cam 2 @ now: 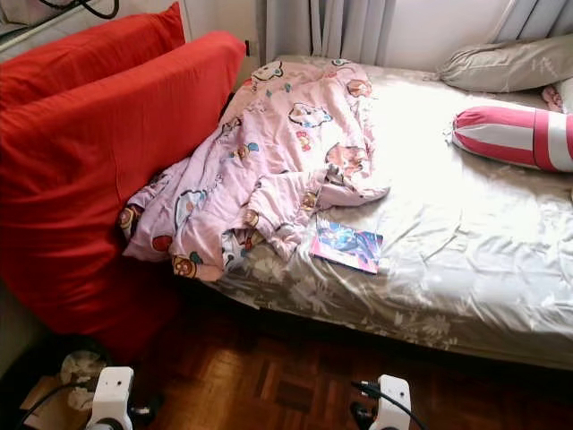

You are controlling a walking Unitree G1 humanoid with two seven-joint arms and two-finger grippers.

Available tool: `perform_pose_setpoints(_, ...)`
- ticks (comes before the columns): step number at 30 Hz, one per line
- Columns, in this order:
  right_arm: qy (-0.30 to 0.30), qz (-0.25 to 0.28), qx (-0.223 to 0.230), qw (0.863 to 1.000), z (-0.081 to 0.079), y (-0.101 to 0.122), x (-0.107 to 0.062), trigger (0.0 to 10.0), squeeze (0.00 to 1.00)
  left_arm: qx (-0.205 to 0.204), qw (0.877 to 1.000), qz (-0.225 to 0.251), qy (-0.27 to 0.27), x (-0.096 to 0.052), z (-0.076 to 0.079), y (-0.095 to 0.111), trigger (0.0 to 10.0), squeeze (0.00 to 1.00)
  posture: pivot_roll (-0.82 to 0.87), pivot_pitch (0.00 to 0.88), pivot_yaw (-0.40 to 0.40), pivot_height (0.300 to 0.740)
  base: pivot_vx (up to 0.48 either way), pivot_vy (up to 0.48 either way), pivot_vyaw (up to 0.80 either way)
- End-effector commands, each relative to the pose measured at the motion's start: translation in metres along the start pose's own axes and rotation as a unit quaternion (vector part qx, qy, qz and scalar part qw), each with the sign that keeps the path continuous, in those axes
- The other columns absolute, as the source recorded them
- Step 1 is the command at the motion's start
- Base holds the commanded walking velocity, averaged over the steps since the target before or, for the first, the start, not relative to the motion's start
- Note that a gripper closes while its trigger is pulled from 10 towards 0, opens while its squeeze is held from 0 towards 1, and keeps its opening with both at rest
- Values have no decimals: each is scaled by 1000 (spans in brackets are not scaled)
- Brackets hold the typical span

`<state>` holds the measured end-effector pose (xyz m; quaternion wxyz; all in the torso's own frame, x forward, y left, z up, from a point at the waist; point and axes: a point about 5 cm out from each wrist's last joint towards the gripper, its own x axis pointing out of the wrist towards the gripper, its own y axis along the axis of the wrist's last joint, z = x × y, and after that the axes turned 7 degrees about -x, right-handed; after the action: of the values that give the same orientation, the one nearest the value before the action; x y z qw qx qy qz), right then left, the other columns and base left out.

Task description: Clean up the room

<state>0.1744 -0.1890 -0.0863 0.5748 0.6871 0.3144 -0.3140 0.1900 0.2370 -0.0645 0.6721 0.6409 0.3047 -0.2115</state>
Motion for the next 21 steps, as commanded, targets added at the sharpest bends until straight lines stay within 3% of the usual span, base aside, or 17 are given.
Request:
perform_pose_setpoints(1,-2,-6,-3,1000,1,-4,-1,10000,0,3,1000,-25,0,-3,1,-12,10000,0,141,43,-41,740,0,-274,0)
perform_pose_setpoints(14,-4,0,-1,1000,3,0,0,10000,0,-3,1000,-23,-1,-1,5,-9,10000,0,140,85,-51,740,0,-272,0)
perform_pose_setpoints(21,-4,0,-3,1000,3,1,0,10000,0,-15,999,-28,-4,-2,5,-12,10000,0,141,95,-54,740,0,0,0)
